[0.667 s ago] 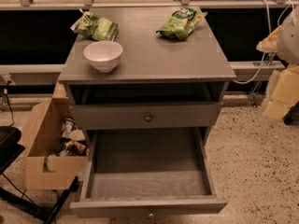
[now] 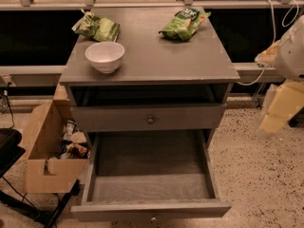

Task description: Close middle drawer

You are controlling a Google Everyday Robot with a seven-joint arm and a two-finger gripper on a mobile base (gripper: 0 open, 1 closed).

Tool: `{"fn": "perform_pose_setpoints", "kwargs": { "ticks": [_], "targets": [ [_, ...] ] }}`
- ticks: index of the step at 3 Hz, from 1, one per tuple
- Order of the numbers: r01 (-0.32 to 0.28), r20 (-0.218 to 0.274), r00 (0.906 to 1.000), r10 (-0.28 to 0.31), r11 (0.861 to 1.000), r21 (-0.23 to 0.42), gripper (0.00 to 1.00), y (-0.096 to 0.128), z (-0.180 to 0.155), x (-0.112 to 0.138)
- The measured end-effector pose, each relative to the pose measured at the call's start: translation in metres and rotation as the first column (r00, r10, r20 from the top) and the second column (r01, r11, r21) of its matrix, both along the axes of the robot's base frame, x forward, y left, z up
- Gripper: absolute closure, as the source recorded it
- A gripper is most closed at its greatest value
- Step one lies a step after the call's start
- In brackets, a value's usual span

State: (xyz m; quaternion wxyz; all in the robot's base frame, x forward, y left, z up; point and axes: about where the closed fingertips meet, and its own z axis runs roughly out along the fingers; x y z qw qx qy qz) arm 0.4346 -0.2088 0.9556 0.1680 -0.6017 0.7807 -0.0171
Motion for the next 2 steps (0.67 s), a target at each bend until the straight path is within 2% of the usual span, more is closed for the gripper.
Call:
{"fn": "perform_pose_setpoints", "kwargs": {
  "ticks": [1,2],
  "targets": [
    [-0.006,-0.008,0.9999,0.006,0.998,0.064,0.0,0.013,-0.043,-0.012],
    [-0.014,-0.038,0.9991,0.019,0.992,0.122,0.0,0.025,-0.102,-0.022]
  ]
}}
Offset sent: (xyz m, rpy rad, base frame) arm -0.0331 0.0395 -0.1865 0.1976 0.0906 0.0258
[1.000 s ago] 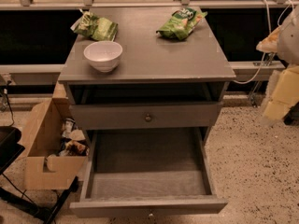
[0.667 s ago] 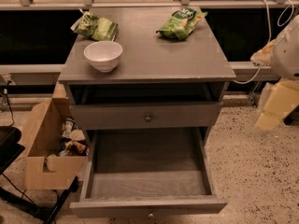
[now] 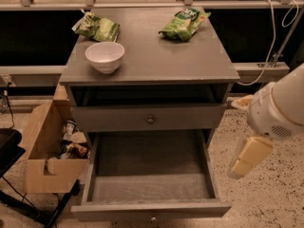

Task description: Close middle drawer

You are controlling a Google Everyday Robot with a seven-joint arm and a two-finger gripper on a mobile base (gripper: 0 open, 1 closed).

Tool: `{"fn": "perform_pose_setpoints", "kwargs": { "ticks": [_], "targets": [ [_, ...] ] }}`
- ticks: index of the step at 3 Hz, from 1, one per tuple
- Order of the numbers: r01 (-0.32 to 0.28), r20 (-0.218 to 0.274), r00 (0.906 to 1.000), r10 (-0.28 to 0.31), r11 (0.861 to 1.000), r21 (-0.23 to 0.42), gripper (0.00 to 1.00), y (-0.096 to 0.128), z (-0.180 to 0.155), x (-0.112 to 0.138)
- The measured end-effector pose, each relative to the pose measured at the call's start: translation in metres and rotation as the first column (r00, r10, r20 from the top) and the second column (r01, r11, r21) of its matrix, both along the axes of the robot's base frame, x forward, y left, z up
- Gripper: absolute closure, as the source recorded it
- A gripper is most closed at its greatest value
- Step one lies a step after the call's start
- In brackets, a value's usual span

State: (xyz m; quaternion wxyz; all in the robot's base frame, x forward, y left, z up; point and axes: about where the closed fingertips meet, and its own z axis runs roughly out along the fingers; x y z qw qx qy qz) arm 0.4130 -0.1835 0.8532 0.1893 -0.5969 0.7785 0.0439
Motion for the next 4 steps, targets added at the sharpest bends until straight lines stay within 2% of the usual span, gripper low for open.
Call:
{"fn": "perform_pose_setpoints", "kwargs": {
  "ticks": [1,2,3,4],
  "targets": [
    [0.001,-0.048,0.9989,0.006,0.99,0.143,0.0,0.019,-0.076,-0.011],
    [0.049,-0.091,0.9955,-0.029,0.972,0.228,0.0,0.03,-0.129,-0.022],
    [0.048,-0.092,0.9954,-0.027,0.972,0.229,0.0,0.031,-0.133,-0.021],
    [0.038,-0.103,0.9946,-0.014,0.972,0.231,0.0,0.041,-0.162,-0.014]
  ]
}}
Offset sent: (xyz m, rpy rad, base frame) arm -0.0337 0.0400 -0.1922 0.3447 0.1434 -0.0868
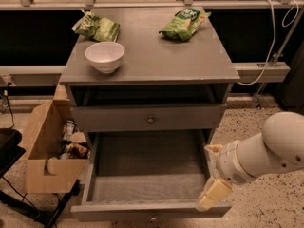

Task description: Close middle drawer

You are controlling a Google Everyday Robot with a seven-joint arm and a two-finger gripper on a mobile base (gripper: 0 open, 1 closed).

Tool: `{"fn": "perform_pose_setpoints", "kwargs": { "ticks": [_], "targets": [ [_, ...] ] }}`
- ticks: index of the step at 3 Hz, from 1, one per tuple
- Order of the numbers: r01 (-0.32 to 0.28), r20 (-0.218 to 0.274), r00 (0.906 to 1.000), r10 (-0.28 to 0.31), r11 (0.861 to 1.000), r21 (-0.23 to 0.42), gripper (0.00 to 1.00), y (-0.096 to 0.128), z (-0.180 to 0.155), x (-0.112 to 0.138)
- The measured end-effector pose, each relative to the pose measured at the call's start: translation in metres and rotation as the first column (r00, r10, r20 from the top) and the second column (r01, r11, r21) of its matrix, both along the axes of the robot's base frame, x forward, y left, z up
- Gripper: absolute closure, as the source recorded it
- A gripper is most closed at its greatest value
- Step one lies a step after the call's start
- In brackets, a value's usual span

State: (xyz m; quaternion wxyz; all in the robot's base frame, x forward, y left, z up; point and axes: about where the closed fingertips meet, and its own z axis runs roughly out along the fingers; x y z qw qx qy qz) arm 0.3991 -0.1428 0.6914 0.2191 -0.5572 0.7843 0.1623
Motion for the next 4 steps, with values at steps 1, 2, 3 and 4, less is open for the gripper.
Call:
{"fn": "perform_pose_setpoints", "kwargs": {
  "ticks": [1,2,3,4],
  "targets": [
    [-0.006,-0.053,0.9985,0.008,0.999,0.032,0.0,0.007,-0.063,-0.003],
    [0.032,-0.159,0.987,-0.02,0.997,0.071,0.26,0.003,-0.158,-0.029],
    [0.073,-0.221,0.974,-0.051,0.993,0.091,0.5,-0.01,-0.203,-0.061],
    [0.097,-0.28,0.9585,-0.053,0.984,0.146,0.81,-0.006,-0.251,-0.104]
  ]
}}
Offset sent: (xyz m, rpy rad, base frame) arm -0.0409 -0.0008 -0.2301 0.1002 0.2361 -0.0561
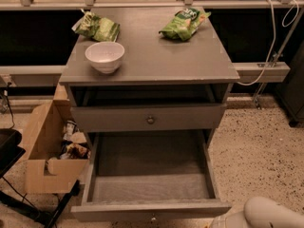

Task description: Close middle drawer

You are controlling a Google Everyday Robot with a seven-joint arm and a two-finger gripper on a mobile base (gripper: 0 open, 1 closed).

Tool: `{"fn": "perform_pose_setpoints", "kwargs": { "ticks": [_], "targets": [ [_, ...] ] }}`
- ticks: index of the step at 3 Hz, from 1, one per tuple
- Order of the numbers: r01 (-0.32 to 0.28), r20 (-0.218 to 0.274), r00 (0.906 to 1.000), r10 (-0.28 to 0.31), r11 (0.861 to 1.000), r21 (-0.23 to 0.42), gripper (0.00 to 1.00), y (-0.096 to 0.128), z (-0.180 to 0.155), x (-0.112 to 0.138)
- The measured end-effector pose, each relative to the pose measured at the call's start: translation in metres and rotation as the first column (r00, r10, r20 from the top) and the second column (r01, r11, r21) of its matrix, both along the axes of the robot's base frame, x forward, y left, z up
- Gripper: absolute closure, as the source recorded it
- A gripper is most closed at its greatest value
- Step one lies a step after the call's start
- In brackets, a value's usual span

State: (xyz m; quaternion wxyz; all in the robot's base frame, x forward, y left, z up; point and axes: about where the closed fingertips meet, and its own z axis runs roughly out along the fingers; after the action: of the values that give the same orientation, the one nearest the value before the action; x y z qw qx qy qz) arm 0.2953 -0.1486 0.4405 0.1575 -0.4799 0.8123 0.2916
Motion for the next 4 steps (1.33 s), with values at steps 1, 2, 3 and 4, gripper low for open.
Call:
{"fn": "perform_pose_setpoints", "kwargs": {
  "ticks": [1,2,3,4],
  "targets": [
    [-0.001,-0.022,0.9997,0.002,0.999,0.036,1.0,0.013,-0.029,-0.016],
    [-0.001,-0.029,0.9996,0.002,0.999,0.041,1.0,0.014,-0.032,-0.018],
    [-0.026,-0.047,0.9985,0.028,0.998,0.051,1.0,0.029,-0.047,-0.021],
    [-0.091,-0.04,0.9946,0.096,0.991,0.099,1.0,0.065,-0.088,-0.012]
  ]
}}
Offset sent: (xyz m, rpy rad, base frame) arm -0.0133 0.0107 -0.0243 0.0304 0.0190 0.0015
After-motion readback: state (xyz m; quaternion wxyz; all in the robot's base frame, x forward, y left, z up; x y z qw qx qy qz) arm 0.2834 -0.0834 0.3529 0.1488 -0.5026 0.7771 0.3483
